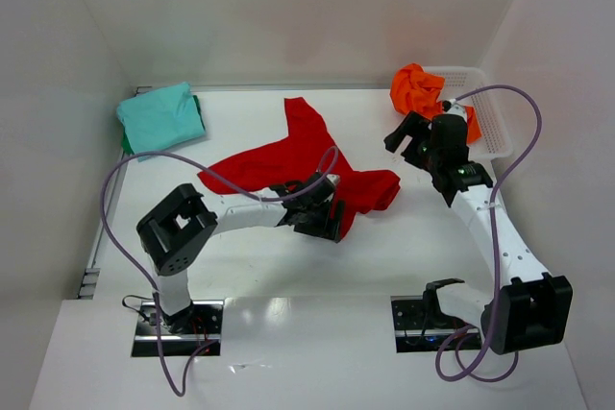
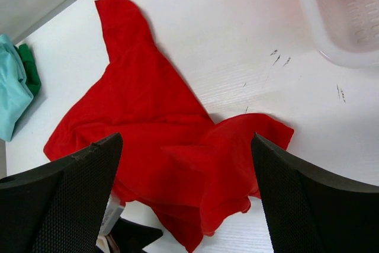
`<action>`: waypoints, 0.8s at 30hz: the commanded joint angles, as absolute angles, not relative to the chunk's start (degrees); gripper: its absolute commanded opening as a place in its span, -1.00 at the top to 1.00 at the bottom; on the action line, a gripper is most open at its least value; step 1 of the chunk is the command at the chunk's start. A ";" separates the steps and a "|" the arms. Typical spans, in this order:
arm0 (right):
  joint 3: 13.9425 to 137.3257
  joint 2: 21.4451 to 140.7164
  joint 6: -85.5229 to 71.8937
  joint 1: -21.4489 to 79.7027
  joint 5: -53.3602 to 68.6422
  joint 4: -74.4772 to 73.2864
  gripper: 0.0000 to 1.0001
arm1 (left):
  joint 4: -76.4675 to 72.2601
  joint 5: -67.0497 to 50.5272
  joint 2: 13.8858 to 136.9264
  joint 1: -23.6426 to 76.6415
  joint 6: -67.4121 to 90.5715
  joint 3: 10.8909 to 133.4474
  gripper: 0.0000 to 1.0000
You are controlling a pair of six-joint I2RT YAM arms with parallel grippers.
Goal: Fold and stack the t-shirts
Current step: Flatten out the tshirt
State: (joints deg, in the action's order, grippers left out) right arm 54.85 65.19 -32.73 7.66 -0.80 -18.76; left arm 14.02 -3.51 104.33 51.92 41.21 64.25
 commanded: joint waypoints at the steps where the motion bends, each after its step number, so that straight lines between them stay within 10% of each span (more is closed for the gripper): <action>1: 55.11 64.42 -31.64 7.21 0.70 -17.41 -0.88 | 13.97 0.34 107.05 52.73 43.15 67.06 -0.62; 15: 55.11 63.37 -30.59 6.68 0.00 -17.93 -0.88 | 20.30 5.09 113.55 54.93 46.31 73.13 -0.31; 24: 55.11 62.31 -30.59 6.68 0.00 -17.93 -0.88 | 24.95 7.99 113.56 54.93 49.92 71.37 0.93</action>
State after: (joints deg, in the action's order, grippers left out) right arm 54.81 64.38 -31.64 7.14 0.43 -18.79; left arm 19.11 5.54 111.66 54.65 48.53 72.97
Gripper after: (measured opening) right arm 0.938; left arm 0.060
